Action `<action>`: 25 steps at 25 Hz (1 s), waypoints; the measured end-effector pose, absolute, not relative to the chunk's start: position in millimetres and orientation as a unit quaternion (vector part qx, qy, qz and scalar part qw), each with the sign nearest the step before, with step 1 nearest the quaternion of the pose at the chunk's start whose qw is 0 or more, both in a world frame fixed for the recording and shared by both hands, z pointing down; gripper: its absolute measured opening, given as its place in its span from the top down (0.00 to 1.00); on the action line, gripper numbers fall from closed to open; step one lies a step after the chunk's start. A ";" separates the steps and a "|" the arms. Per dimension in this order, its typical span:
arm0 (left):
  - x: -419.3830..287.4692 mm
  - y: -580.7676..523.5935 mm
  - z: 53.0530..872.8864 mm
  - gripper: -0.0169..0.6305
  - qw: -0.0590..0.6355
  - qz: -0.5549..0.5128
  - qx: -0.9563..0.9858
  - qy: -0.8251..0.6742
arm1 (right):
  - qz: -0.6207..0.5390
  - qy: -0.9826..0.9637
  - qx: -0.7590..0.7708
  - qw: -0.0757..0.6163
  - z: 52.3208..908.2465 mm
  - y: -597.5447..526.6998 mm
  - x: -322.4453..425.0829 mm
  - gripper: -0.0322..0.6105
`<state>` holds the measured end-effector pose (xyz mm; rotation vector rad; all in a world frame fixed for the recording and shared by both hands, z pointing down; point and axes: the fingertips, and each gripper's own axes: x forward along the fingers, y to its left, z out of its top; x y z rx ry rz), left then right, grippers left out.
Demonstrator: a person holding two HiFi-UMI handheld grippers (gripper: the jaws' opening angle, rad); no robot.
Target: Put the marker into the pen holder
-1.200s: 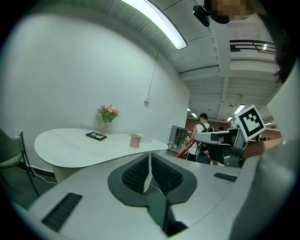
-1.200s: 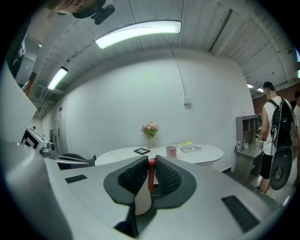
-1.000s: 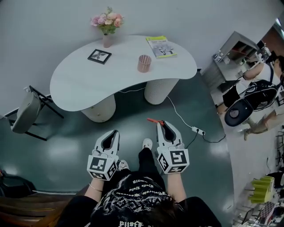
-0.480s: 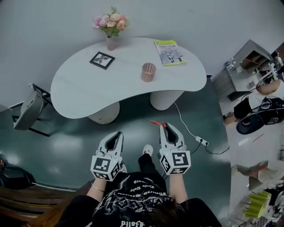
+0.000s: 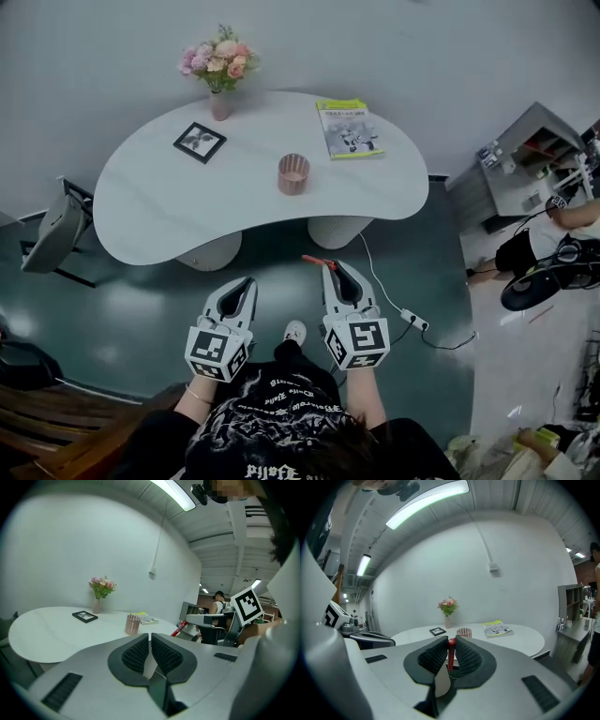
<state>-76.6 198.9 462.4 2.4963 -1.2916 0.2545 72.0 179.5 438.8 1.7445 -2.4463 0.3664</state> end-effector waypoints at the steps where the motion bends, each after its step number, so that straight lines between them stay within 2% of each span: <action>1: -69.1 197.1 463.1 0.92 0.159 0.087 0.873 -0.453 | 0.121 -0.809 0.573 0.057 439.7 177.5 78.5 0.84; 10: -30.9 188.7 469.1 0.92 0.166 0.082 0.866 -0.465 | 0.111 -0.818 0.561 0.058 436.9 161.1 117.1 0.84; 25: -19.6 140.7 474.4 0.92 0.162 0.079 0.881 -0.438 | 0.112 -0.792 0.598 0.052 438.2 135.7 135.4 0.84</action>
